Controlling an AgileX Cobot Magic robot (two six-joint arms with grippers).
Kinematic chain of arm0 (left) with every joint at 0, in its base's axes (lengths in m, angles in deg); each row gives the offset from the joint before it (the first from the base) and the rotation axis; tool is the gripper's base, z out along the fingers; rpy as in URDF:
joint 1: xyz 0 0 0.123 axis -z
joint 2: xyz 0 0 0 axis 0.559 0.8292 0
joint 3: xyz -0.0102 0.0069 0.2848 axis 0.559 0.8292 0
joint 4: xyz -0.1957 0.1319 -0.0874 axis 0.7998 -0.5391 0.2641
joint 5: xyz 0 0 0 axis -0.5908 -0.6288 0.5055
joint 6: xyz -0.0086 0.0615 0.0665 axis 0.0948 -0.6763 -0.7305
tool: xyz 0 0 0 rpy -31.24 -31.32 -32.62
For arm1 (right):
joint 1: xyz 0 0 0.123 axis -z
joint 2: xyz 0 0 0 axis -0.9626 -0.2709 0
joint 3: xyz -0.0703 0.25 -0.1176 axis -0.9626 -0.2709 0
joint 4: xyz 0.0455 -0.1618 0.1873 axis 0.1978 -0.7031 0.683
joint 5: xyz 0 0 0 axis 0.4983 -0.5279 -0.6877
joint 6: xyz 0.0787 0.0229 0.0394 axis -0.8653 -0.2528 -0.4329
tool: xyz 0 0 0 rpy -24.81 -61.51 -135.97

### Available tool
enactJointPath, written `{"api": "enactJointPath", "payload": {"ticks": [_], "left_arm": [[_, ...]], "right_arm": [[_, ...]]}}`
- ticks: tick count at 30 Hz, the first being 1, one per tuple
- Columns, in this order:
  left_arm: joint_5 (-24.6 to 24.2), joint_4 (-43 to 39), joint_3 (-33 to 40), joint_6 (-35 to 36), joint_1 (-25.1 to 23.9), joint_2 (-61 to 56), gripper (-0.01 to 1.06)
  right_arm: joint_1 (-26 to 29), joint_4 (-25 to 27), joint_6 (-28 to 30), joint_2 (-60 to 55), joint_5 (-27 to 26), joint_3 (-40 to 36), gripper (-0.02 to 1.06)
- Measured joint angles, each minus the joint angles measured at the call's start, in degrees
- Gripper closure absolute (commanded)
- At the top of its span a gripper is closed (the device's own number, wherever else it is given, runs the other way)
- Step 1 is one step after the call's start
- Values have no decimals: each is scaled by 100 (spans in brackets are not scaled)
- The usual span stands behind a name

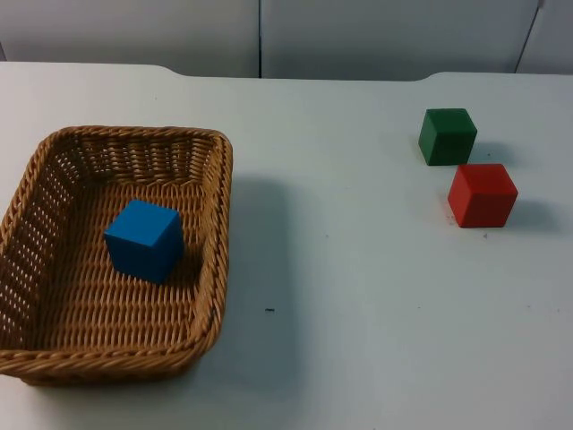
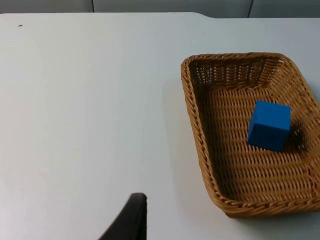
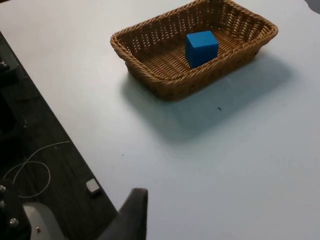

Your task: Pick up the basket with the left hand and place the blue cube into the basket with the right hand.

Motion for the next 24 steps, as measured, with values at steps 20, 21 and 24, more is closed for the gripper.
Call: {"api": "enactJointPath", "payload": {"ticks": [20, 21, 24], "left_arm": [[0, 0, 0, 0, 0, 0, 0], [0, 0, 0, 0, 0, 0, 0], [0, 0, 0, 0, 0, -12, 0]], "right_arm": [[0, 0, 0, 0, -14, 0, 3], [0, 0, 0, 0, -14, 0, 3], [0, 0, 0, 0, -14, 0, 3]]}}
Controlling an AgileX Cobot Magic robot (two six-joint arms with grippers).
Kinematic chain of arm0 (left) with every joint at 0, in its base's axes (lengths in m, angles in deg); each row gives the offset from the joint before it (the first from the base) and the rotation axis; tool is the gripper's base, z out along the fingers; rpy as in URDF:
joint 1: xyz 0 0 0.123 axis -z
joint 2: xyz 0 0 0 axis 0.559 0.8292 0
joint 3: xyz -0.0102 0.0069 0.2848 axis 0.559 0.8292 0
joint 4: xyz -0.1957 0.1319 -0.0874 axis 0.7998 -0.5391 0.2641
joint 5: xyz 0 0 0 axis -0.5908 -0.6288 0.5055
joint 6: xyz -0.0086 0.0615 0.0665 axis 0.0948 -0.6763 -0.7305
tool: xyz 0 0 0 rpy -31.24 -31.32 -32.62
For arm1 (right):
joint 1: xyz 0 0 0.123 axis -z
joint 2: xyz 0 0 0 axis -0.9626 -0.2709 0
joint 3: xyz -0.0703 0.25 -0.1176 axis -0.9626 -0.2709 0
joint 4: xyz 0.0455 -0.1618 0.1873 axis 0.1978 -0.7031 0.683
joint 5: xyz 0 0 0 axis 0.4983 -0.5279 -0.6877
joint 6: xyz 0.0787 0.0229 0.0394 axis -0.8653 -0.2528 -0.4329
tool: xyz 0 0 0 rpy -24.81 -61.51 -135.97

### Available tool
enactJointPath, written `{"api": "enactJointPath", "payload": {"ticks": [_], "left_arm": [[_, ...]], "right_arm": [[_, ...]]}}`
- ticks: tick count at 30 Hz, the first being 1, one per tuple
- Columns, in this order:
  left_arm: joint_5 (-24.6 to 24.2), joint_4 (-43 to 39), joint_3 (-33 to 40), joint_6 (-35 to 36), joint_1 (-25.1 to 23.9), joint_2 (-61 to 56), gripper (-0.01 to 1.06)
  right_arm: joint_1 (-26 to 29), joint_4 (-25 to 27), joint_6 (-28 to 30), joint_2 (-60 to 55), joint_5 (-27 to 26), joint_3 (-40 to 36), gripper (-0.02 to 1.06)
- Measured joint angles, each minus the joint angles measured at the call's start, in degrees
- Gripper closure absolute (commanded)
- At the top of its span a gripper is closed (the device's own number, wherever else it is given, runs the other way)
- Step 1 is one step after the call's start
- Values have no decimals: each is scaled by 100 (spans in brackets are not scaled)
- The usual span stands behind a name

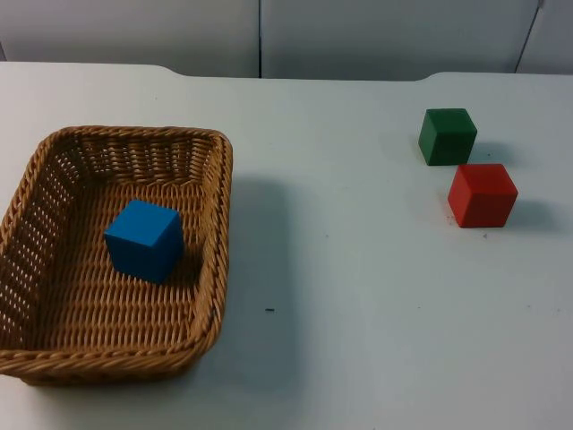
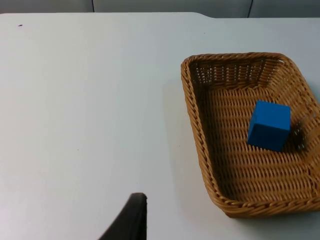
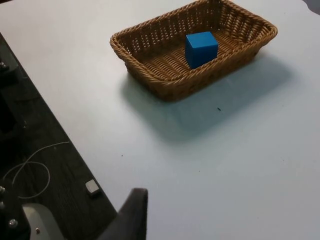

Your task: Pick up the basket with the left hand and place the blue cube into the basket with the right hand.

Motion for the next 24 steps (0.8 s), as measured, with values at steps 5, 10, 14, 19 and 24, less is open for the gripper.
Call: {"api": "enactJointPath", "payload": {"ticks": [5, 10, 14, 19, 24], "left_arm": [[0, -3, 0, 0, 0, -50, 0], [0, -3, 0, 0, 0, -50, 0], [0, -3, 0, 0, 0, -50, 0], [0, -3, 0, 0, 0, -50, 0], [0, -3, 0, 0, 0, -50, 0]], "right_arm": [[452, 0, 0, 0, 0, 0, 3], [1191, -10, 0, 0, 0, 0, 3], [1932, -10, 0, 0, 0, 0, 3], [2846, -10, 0, 0, 0, 0, 3], [3819, -10, 0, 0, 0, 0, 3]]}}
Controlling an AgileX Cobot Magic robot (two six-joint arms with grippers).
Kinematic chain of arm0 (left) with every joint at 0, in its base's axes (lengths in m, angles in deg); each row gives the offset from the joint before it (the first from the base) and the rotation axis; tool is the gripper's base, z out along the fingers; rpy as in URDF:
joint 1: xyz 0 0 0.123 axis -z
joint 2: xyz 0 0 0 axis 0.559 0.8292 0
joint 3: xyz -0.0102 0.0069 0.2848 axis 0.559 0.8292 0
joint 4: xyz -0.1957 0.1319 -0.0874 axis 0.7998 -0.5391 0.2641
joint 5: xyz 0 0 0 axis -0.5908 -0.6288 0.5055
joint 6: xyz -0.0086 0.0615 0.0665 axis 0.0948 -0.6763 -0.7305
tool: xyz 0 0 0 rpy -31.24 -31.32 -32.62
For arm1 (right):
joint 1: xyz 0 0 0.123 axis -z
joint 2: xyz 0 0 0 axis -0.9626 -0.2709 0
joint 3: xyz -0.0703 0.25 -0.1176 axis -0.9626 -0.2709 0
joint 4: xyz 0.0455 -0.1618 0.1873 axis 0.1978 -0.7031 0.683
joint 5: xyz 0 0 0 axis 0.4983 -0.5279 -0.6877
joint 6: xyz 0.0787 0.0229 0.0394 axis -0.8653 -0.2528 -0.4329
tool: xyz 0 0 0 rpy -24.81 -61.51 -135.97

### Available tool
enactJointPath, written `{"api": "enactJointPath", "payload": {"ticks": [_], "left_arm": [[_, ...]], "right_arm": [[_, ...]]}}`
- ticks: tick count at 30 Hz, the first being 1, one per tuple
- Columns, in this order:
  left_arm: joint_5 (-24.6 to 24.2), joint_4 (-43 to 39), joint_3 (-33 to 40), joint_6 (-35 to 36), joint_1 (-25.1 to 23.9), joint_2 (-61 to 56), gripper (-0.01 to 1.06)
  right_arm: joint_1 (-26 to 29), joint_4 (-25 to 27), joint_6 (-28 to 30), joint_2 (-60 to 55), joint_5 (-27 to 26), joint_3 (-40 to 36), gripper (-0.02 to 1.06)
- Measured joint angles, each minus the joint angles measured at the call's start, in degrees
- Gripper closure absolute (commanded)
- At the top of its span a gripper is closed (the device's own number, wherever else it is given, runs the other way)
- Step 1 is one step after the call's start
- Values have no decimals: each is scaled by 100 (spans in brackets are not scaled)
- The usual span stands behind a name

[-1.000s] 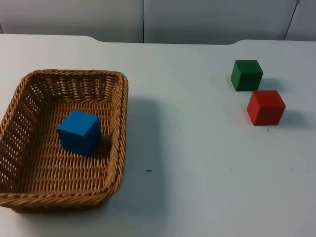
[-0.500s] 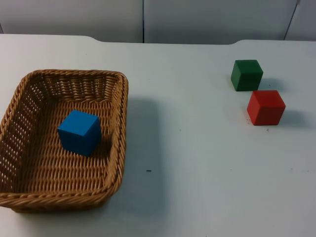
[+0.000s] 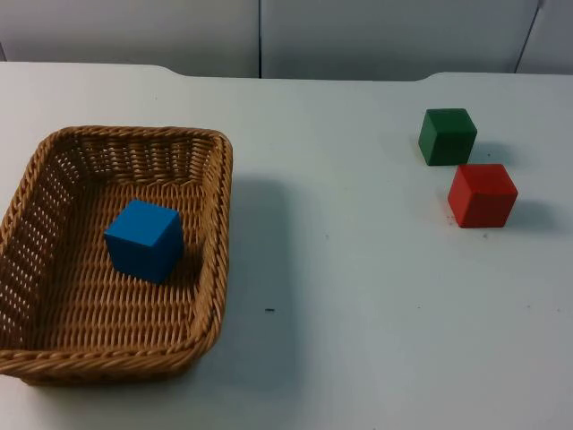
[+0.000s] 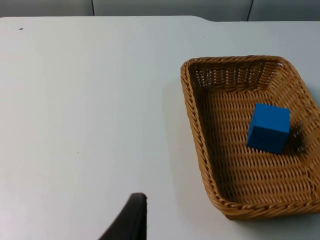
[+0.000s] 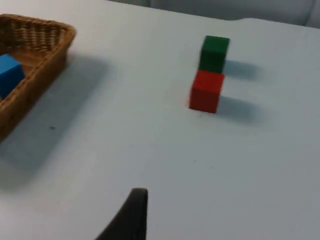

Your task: Pick up the basket with the left hand and place the blue cube into the basket with the right hand.

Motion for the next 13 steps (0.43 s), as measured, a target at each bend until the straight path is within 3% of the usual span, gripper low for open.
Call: {"api": "enactJointPath", "payload": {"ticks": [7, 13], "left_arm": [[0, 0, 0, 0, 0, 0, 0], [0, 0, 0, 0, 0, 0, 0]], "right_arm": [[1342, 0, 0, 0, 0, 0, 3], [2027, 0, 0, 0, 0, 0, 3]]}}
